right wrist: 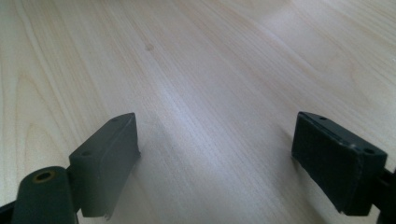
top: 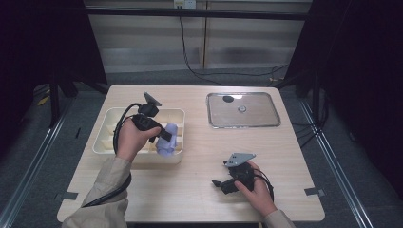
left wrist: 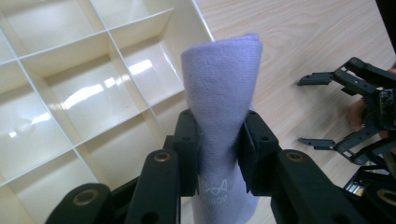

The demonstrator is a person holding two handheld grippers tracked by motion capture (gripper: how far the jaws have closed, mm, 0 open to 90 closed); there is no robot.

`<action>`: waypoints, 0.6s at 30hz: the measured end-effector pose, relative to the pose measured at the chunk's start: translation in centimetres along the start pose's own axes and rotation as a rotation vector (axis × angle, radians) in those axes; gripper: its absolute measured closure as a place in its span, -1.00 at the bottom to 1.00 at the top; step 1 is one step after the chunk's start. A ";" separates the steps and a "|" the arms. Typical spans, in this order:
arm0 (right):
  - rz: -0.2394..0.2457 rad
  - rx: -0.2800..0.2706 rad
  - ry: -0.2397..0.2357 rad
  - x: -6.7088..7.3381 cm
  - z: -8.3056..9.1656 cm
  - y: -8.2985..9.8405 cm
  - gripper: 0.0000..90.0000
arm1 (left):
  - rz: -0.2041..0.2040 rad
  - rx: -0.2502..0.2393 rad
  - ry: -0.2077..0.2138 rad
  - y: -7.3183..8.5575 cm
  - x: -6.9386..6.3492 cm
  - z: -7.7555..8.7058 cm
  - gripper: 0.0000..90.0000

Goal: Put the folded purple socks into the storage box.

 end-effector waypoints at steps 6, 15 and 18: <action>0.000 0.000 0.000 0.0 0.0 0.0 -0.68 | 0.007 -0.003 -0.012 -0.2 0.3 -0.2 0.57; 0.001 0.000 0.000 0.0 0.0 0.0 -0.68 | 0.008 0.001 -0.022 -0.4 0.5 -1.0 0.57; 0.001 0.000 0.000 0.0 0.0 0.0 -0.68 | 0.011 0.001 -0.026 -0.6 0.5 -1.4 0.57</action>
Point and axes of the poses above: each handheld gripper's, and its own axes: z roughly backward along the jaws, y roughly out of its underside, x roughly to its left, the point moved 4 cm from there along -z, roughly forward along the jaws, and after that the axes turned 3 degrees about -x, right-handed, at the moved point
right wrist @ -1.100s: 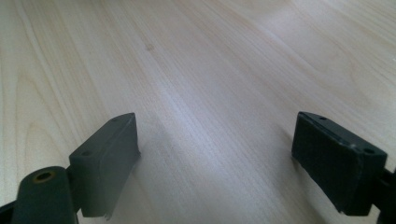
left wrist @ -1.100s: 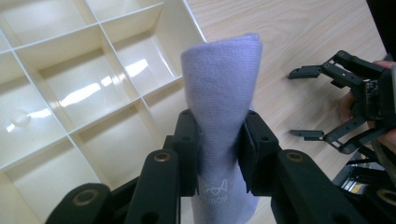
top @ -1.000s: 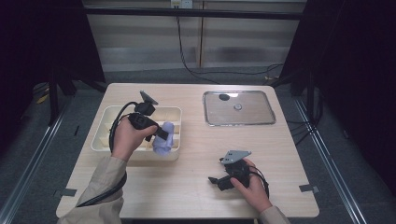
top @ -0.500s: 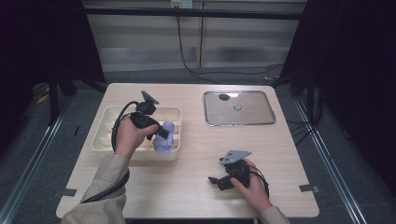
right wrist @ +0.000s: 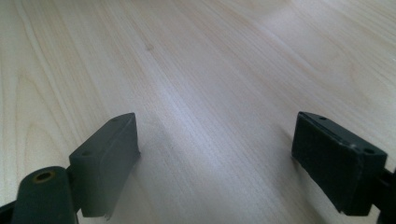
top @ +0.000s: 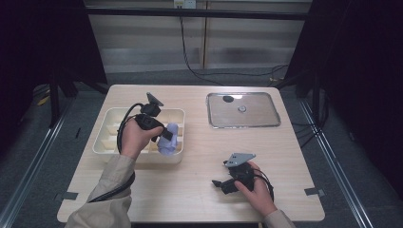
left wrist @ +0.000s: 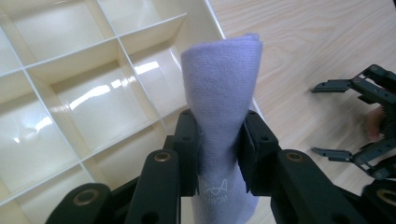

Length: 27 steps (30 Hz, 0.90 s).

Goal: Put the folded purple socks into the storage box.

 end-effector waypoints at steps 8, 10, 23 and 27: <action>0.000 0.000 0.000 0.0 0.0 0.0 -0.68 | 0.015 0.017 -0.011 0.0 0.1 -1.3 0.58; -0.001 0.000 0.000 0.0 0.0 0.0 -0.68 | 0.014 0.027 -0.012 0.0 0.2 -1.6 0.58; 0.000 0.000 0.000 0.0 0.0 0.0 -0.68 | 0.013 0.055 -0.029 0.3 0.0 -2.7 0.60; -0.001 0.000 0.000 0.0 0.0 0.0 -0.68 | 0.012 0.066 -0.034 0.4 -0.1 -3.0 0.61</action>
Point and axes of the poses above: each handheld gripper's, and its own axes: z roughly backward along the jaws, y roughly out of its underside, x roughly to its left, the point moved 4 cm from there along -z, roughly forward along the jaws, and after that the axes turned 3 degrees about -x, right-handed, at the moved point
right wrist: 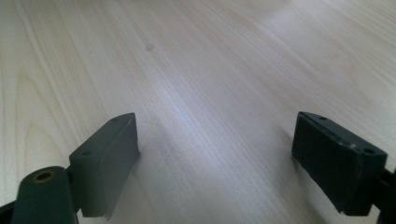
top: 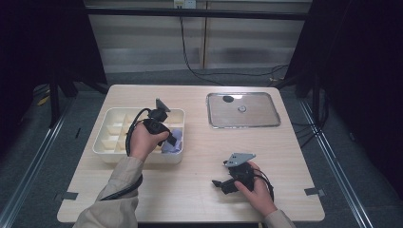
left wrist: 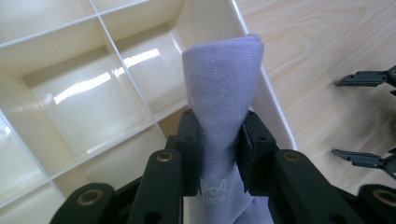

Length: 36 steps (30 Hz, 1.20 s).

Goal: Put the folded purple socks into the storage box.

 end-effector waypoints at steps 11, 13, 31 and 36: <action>0.001 0.000 -0.001 0.0 0.0 0.0 -0.68 | -0.018 0.017 -0.022 0.2 -0.2 -0.6 0.62; 0.000 0.000 0.000 0.0 0.0 0.0 -0.68 | -0.020 0.019 -0.027 0.2 -0.3 -0.6 0.63; 0.003 0.001 -0.002 0.0 0.0 0.0 -0.68 | -0.040 0.028 -0.040 0.7 -0.6 -1.4 0.63; 0.002 0.001 -0.001 0.0 0.0 0.0 -0.68 | -0.040 0.035 -0.039 0.8 -0.6 -1.7 0.64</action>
Point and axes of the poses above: each handheld gripper's, and its own axes: z roughly backward along the jaws, y roughly out of its underside, x roughly to its left, the point moved 4 cm from there along -z, roughly forward along the jaws, and after that the axes turned 3 degrees about -x, right-handed, at the moved point
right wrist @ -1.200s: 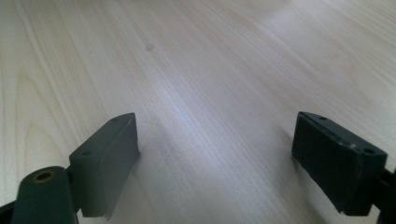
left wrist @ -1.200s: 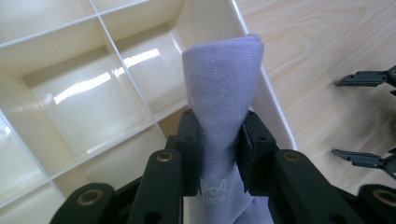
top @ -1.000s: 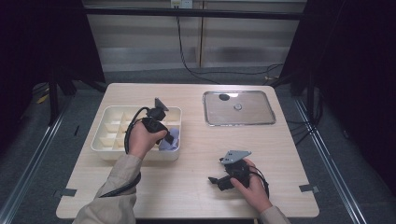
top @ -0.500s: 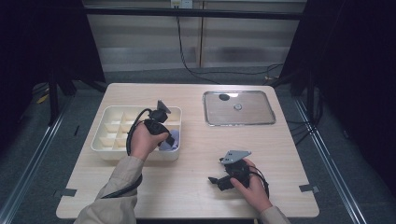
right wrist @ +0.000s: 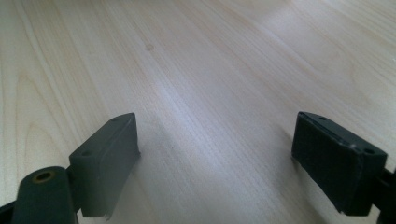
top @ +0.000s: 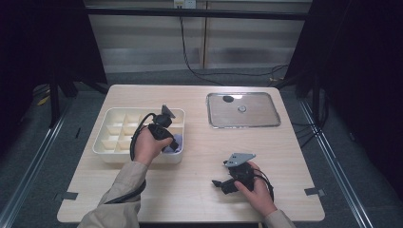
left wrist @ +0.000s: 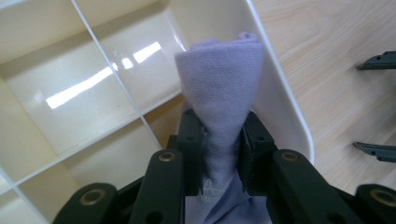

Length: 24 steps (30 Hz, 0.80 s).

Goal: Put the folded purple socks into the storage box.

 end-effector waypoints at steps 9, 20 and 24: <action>0.001 0.000 0.000 0.0 0.0 0.0 -0.68 | -0.011 0.006 -0.011 0.2 -0.1 -0.3 0.64; 0.001 0.000 -0.001 0.0 0.0 0.0 -0.68 | -0.015 0.003 -0.017 0.4 -0.2 -0.6 0.64; 0.001 -0.001 -0.001 0.0 0.0 0.0 -0.68 | -0.016 -0.002 -0.023 0.4 -0.2 -0.7 0.63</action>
Point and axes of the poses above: each handheld gripper's, and its own axes: z roughly backward along the jaws, y roughly out of its underside, x roughly to its left, the point moved 4 cm from there along -z, roughly forward along the jaws, and after that the axes turned 3 degrees about -x, right-handed, at the moved point
